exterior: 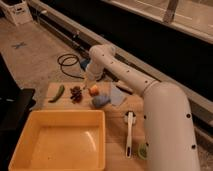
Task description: Place fork in metal cup
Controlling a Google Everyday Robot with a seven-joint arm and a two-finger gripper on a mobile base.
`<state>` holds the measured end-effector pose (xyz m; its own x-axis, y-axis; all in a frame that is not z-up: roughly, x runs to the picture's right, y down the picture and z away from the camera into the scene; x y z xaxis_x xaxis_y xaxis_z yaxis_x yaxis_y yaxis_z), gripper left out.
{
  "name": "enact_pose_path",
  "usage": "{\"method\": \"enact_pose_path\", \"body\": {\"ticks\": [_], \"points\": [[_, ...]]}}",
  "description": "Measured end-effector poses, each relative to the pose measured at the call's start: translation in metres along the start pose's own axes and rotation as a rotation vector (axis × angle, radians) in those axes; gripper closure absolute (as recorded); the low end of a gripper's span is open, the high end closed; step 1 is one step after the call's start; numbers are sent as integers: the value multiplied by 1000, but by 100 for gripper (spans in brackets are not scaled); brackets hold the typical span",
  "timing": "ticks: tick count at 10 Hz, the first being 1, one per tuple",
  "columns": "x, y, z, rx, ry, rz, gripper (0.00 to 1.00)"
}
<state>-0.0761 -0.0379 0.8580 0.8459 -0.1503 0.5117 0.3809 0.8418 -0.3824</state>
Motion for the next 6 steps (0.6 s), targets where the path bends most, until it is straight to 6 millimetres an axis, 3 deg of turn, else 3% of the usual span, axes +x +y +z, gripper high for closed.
{"method": "enact_pose_path", "body": {"ticks": [6], "points": [[83, 26, -96, 17, 185, 122, 100]]}}
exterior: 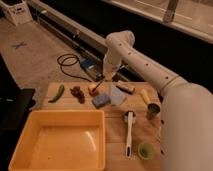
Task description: Place fork in metal cup
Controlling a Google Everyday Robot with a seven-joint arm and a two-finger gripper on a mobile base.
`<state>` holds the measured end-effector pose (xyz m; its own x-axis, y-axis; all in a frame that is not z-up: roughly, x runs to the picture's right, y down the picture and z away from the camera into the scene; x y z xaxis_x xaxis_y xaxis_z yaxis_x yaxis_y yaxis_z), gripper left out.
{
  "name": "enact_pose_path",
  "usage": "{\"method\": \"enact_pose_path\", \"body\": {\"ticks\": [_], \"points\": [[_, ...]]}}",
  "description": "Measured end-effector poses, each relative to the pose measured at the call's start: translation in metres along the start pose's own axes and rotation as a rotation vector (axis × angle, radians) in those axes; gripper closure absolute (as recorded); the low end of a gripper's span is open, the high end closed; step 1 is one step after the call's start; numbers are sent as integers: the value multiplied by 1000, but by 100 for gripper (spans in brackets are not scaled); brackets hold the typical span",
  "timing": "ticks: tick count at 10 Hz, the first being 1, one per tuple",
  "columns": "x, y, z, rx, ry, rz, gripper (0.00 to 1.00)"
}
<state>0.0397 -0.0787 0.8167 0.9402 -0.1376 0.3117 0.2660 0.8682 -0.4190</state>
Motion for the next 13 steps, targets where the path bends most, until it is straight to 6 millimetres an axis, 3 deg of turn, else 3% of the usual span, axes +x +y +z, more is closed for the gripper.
{"method": "enact_pose_path", "body": {"ticks": [5, 8, 13], "points": [[96, 44, -54, -42, 126, 167, 100], [144, 76, -69, -34, 97, 249, 100], [143, 75, -69, -30, 91, 246, 100]]}}
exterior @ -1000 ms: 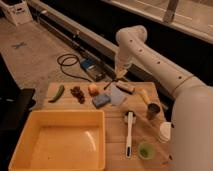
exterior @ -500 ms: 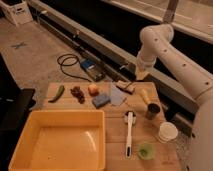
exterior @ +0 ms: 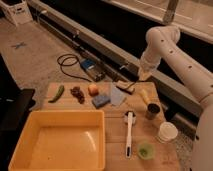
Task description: Place fork in metal cup
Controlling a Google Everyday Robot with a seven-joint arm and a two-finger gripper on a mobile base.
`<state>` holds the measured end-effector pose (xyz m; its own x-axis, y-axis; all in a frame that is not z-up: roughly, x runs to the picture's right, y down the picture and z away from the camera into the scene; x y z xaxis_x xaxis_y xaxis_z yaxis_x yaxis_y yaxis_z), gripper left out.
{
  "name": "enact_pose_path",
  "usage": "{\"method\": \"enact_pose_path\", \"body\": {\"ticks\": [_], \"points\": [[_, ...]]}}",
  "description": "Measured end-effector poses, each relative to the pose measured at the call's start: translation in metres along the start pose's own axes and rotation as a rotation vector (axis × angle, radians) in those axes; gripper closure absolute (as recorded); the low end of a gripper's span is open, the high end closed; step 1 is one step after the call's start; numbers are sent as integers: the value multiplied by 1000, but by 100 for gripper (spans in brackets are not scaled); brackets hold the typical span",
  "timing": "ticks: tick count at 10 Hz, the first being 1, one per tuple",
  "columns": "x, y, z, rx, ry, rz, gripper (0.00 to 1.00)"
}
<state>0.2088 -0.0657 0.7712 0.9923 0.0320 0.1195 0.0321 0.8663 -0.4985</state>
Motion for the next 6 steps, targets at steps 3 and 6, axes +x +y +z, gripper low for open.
{"method": "enact_pose_path", "body": {"ticks": [3, 6], "points": [[2, -8, -1, 13, 25, 11, 100], [25, -5, -13, 49, 67, 77, 100]]}}
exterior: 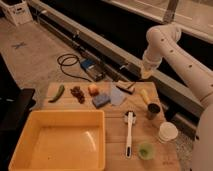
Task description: Place fork in metal cup
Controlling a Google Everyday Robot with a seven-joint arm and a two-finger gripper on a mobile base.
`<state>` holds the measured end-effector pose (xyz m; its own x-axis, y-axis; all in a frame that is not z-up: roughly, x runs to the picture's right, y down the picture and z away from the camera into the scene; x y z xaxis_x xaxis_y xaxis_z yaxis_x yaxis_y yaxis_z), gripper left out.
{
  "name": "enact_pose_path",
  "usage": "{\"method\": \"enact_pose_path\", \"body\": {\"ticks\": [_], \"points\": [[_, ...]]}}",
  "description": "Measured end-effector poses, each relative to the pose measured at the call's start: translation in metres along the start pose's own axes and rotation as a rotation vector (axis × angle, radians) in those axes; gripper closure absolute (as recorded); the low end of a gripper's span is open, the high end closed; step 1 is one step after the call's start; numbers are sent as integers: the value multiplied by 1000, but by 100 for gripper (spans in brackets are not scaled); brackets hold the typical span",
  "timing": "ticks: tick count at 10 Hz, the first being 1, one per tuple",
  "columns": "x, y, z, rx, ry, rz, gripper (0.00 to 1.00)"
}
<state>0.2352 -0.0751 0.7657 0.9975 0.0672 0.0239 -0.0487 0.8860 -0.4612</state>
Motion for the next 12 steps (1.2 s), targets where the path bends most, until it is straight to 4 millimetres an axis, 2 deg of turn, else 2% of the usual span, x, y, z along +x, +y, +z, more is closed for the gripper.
{"method": "enact_pose_path", "body": {"ticks": [2, 5, 7, 9, 10, 12], "points": [[23, 7, -23, 47, 27, 59, 100], [49, 24, -46, 76, 56, 122, 100], [63, 38, -52, 59, 58, 154, 100], [90, 65, -58, 8, 91, 199, 100], [97, 75, -59, -11, 104, 211, 100], [111, 87, -63, -33, 125, 229, 100]]}}
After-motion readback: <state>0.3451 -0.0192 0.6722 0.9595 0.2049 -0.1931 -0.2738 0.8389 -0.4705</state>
